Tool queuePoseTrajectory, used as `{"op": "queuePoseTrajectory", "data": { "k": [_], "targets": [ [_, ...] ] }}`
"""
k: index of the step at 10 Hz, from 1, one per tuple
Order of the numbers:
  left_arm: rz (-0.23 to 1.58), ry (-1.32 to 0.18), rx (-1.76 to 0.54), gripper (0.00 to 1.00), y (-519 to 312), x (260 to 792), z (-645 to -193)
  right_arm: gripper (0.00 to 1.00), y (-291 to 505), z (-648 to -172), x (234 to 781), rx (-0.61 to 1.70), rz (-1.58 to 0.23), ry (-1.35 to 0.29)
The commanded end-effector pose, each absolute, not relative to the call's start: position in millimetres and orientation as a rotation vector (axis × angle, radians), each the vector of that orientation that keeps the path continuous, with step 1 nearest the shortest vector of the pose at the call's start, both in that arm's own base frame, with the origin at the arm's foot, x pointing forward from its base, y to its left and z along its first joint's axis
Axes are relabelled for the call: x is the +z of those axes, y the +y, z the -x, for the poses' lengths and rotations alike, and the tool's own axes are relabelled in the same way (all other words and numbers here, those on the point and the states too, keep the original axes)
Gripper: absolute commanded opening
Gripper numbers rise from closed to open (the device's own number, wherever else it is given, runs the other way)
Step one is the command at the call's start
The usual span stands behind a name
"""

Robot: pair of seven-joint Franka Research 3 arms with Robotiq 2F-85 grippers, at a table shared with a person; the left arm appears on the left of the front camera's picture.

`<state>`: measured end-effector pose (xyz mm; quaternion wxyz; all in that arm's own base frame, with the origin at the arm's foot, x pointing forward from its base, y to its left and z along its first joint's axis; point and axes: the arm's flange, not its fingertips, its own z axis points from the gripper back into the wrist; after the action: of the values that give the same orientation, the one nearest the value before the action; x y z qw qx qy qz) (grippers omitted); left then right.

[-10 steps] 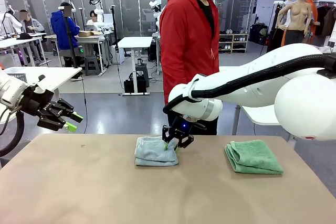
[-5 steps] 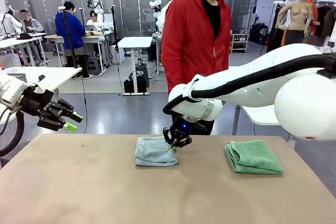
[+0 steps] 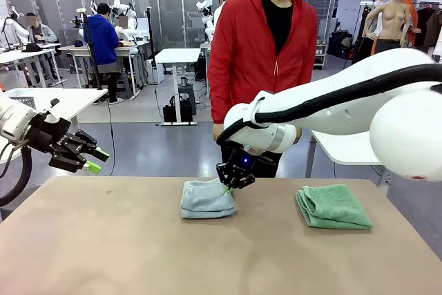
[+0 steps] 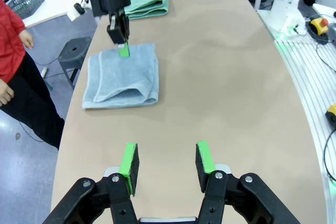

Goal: Fold the towels and place them in the basket.
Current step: Stack the folded Towel with hook on the right side of the table.

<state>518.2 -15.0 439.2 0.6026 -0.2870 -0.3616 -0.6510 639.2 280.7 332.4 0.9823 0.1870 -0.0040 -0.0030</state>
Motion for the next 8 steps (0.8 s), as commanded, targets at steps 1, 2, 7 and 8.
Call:
{"op": "queuePoseTrajectory", "data": {
  "k": [1, 2, 7, 8],
  "targets": [
    [0.658, -0.846, -1.525, 0.57, -15, 439, -518, 0.0, 240, -599, 371, 0.085, -0.343, -0.019],
    [0.658, -0.846, -1.525, 0.57, -15, 439, -518, 0.0, 220, -585, 390, 0.11, -0.325, -0.025],
    [0.658, -0.846, -1.525, 0.57, -15, 439, -518, 0.0, 117, -561, 455, 0.118, -0.3, -0.067],
    [0.658, -0.846, -1.525, 0.57, -15, 439, -518, 0.0, 98, -564, 462, 0.134, -0.302, -0.09]
  ]
}}
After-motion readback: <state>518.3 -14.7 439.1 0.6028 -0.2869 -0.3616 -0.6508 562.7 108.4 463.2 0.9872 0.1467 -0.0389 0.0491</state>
